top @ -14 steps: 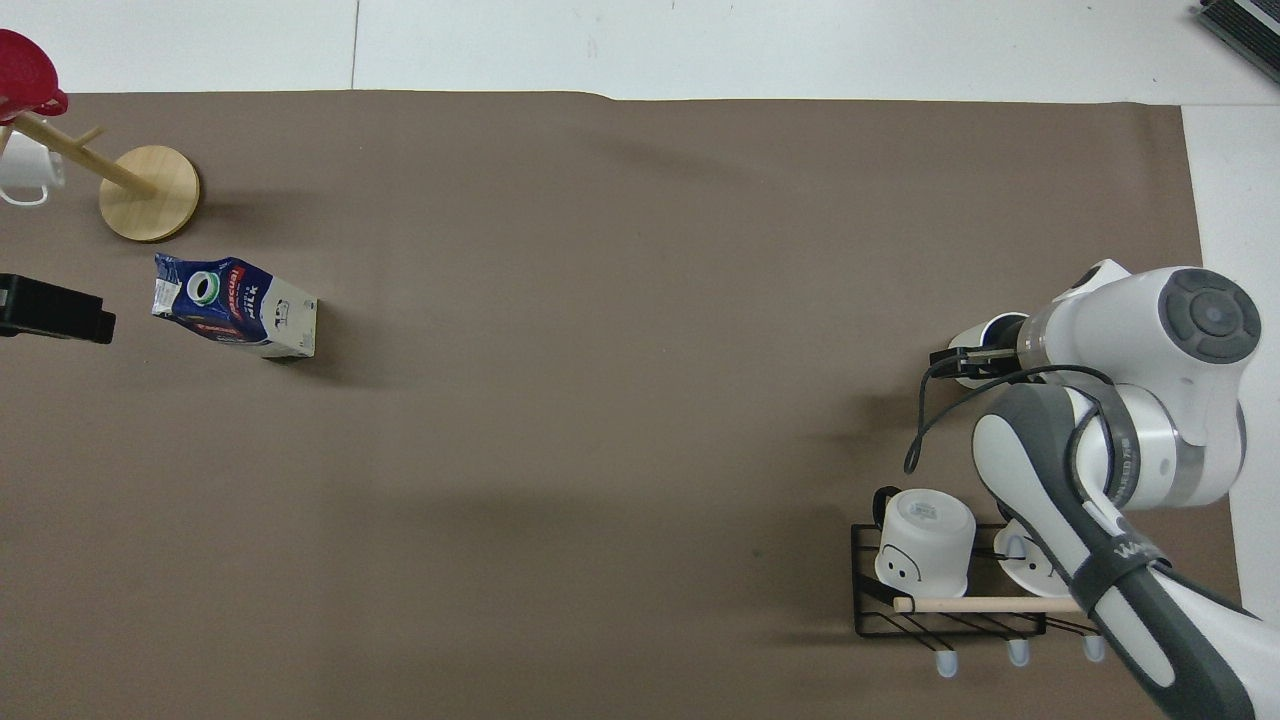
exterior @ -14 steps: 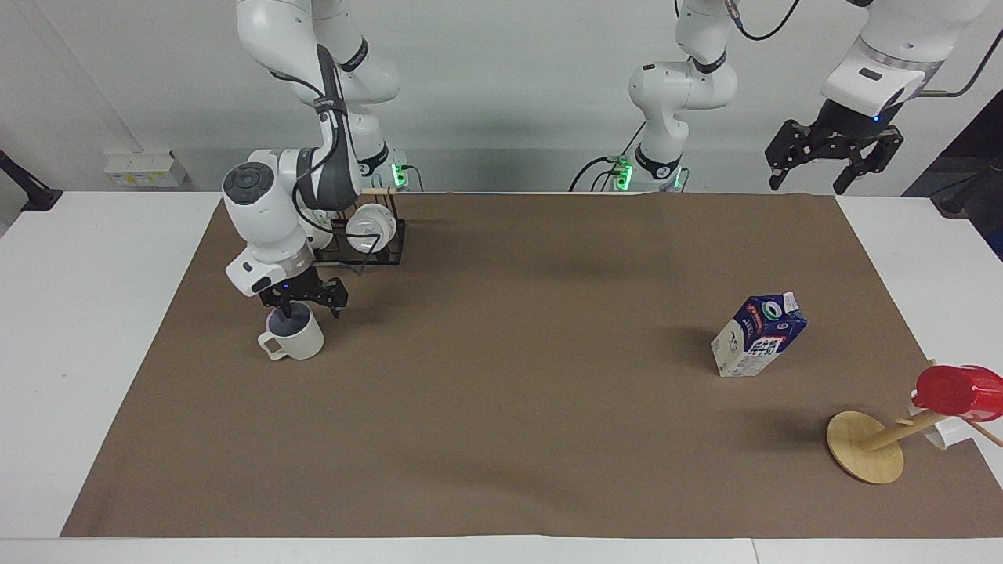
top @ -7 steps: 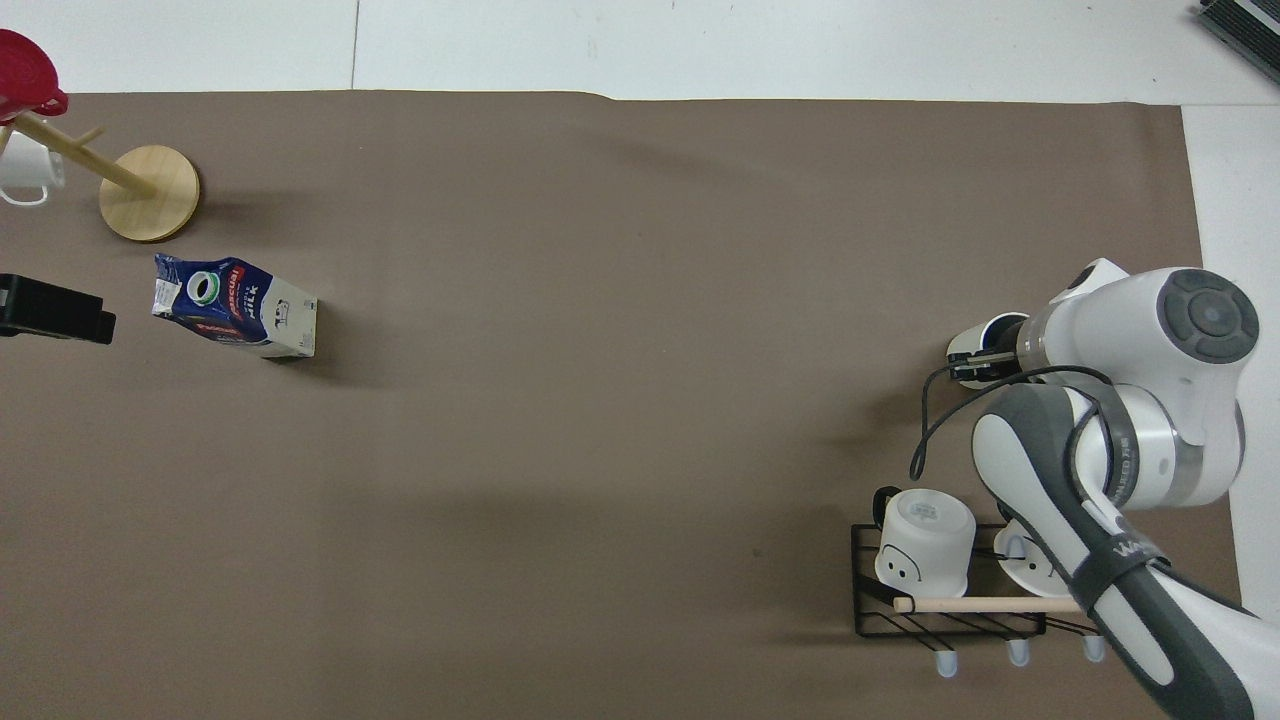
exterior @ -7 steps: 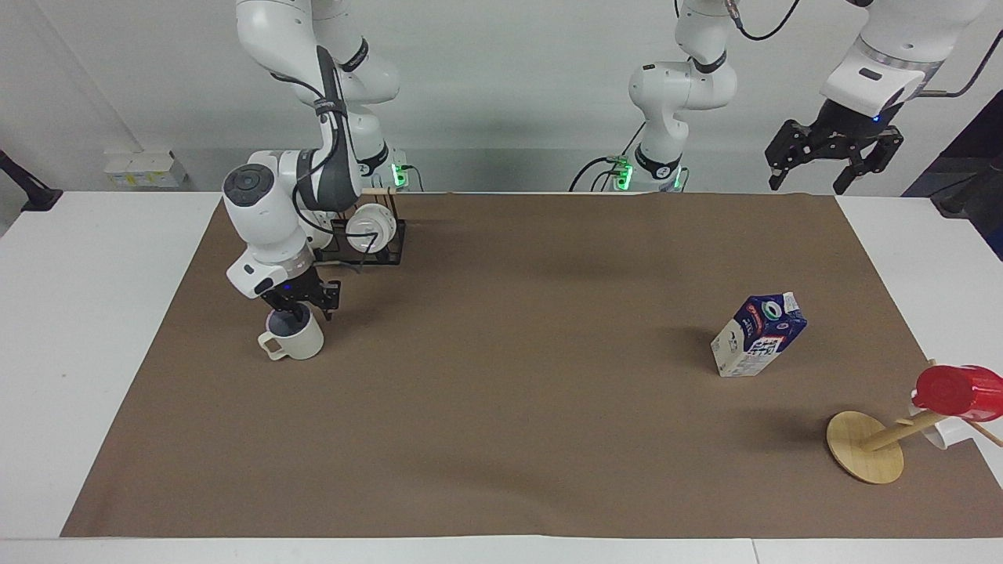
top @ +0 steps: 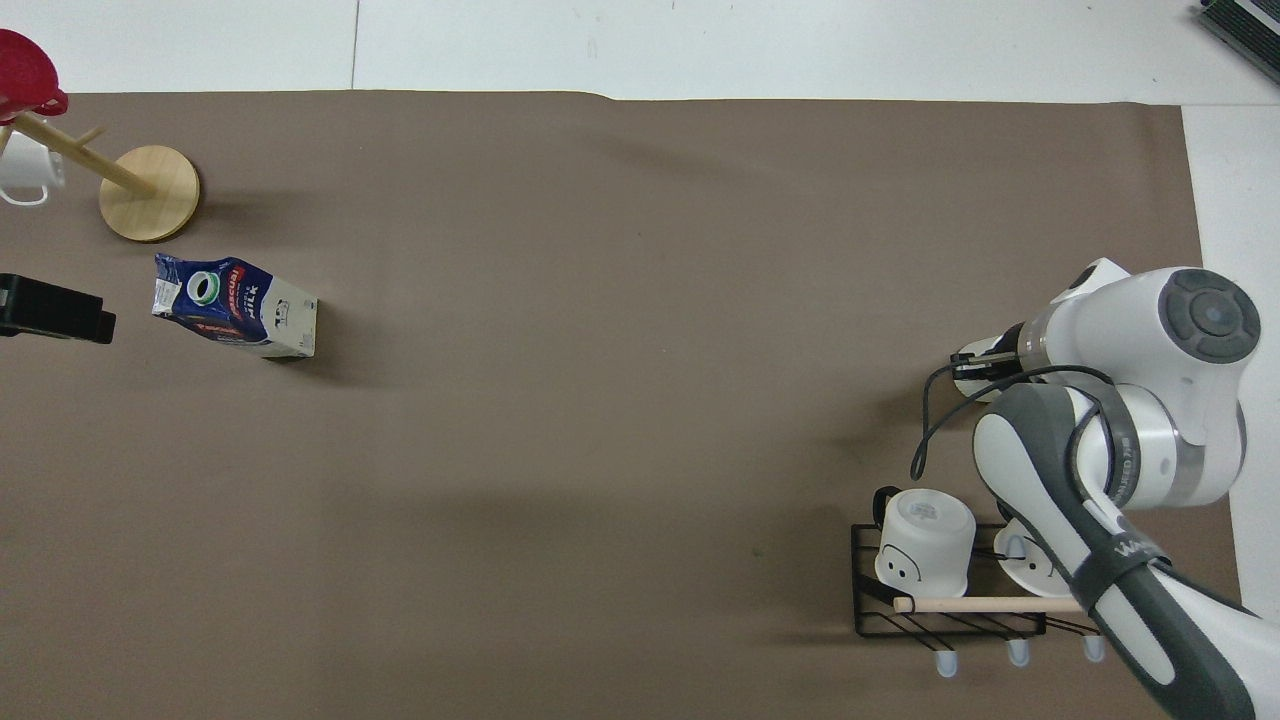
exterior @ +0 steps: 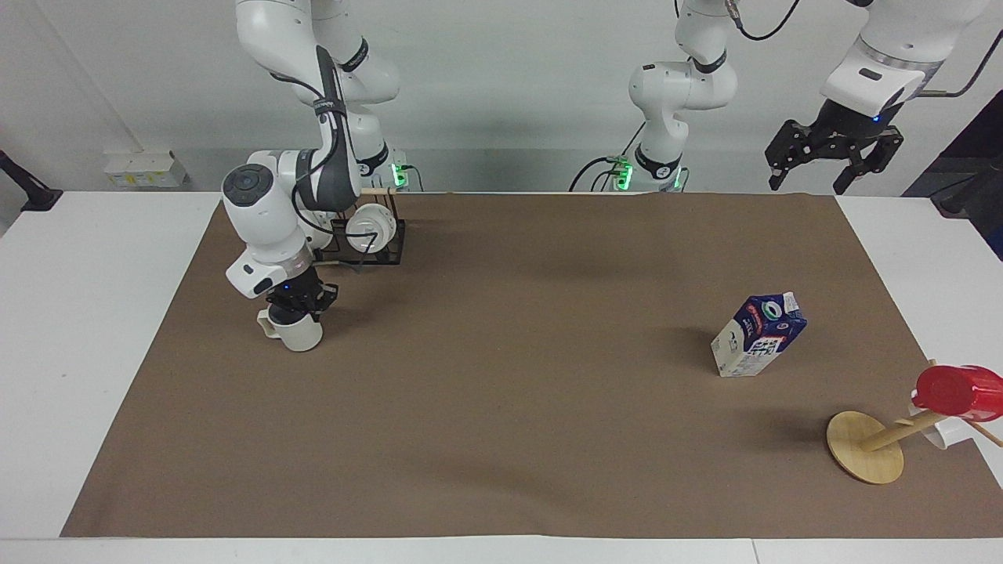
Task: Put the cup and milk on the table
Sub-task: 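Carry the white mug with the right gripper toward the table center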
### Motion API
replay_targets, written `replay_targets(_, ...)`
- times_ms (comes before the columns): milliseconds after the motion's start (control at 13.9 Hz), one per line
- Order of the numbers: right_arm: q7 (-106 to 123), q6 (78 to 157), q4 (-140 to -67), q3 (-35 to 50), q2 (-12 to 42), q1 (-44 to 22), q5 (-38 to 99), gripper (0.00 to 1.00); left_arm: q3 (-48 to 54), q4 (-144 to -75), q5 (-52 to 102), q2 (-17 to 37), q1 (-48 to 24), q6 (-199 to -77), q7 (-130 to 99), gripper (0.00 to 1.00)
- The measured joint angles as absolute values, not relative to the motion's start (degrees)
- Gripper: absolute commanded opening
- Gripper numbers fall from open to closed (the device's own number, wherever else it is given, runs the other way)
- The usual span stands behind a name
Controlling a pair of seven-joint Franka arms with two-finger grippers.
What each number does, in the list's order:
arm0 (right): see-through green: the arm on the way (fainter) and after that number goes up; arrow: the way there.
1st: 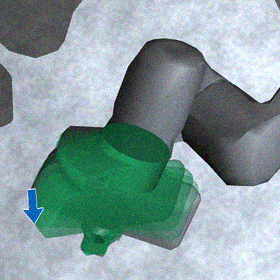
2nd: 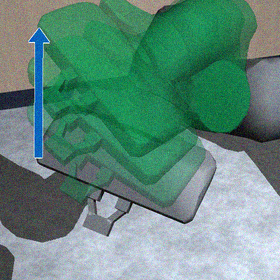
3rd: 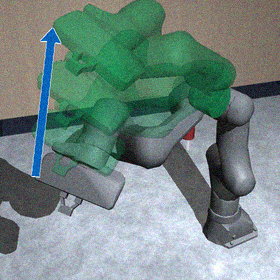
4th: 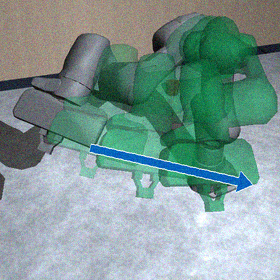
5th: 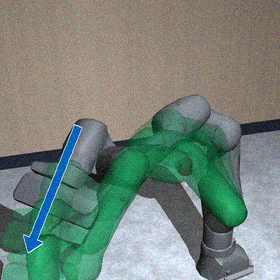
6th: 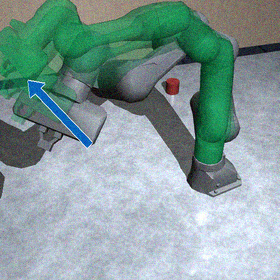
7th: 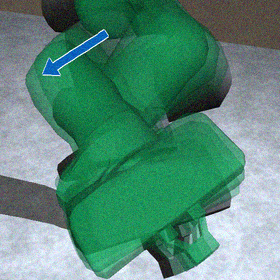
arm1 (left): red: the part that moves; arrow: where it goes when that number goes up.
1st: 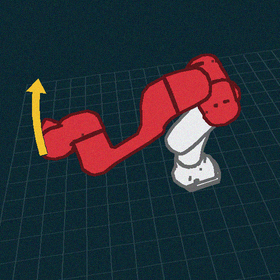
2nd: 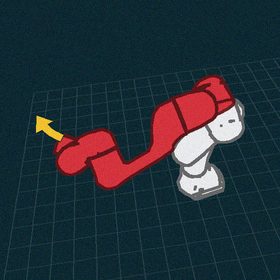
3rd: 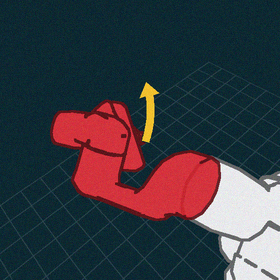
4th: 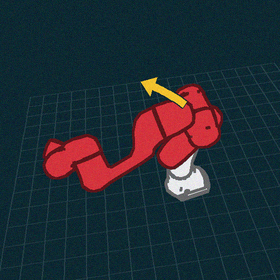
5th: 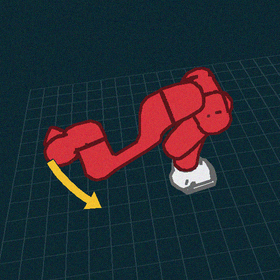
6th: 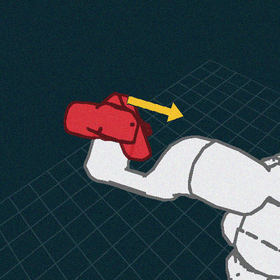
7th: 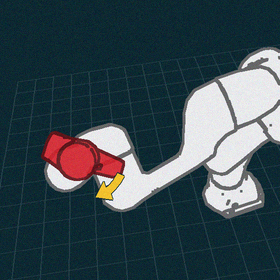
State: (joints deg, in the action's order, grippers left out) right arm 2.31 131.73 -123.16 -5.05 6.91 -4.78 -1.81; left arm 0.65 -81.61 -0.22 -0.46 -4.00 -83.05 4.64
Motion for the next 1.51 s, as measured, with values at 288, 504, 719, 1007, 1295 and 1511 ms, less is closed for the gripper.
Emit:
replay_targets(288, 11.6, 126.4, -120.5, -4.8, 6.9, -5.1, -1.8, 0.0, 0.6, -81.6, -0.2, -0.5, -4.0, -83.1, 4.6, 1.0)
replay_targets(504, 19.6, 121.5, -117.0, -4.6, 6.8, -5.7, -1.8, 0.0, 0.6, -81.6, -0.2, -0.5, -4.0, -83.1, 4.6, 1.0)
replay_targets(719, 20.2, 120.0, -114.9, -4.3, 6.7, -7.3, -1.8, 0.0, 0.6, -81.6, -0.2, -0.5, -4.0, -83.1, 4.6, 1.0)
replay_targets(1007, 19.4, 114.5, -109.1, -3.7, 6.7, -9.4, -1.7, 0.0, 0.6, -81.6, -0.2, -0.5, -4.0, -83.1, 4.6, 1.0)
replay_targets(1295, 13.0, 113.5, -105.2, -3.3, 8.2, -15.5, -1.6, 0.0, 0.6, -81.6, -0.2, -0.5, -4.0, -83.1, 4.6, 1.0)
replay_targets(1511, 3.9, 113.5, -101.6, -3.2, 11.4, -21.7, -1.5, 0.0, 0.6, -81.6, -0.2, -0.5, -4.0, -83.0, 4.6, 1.0)
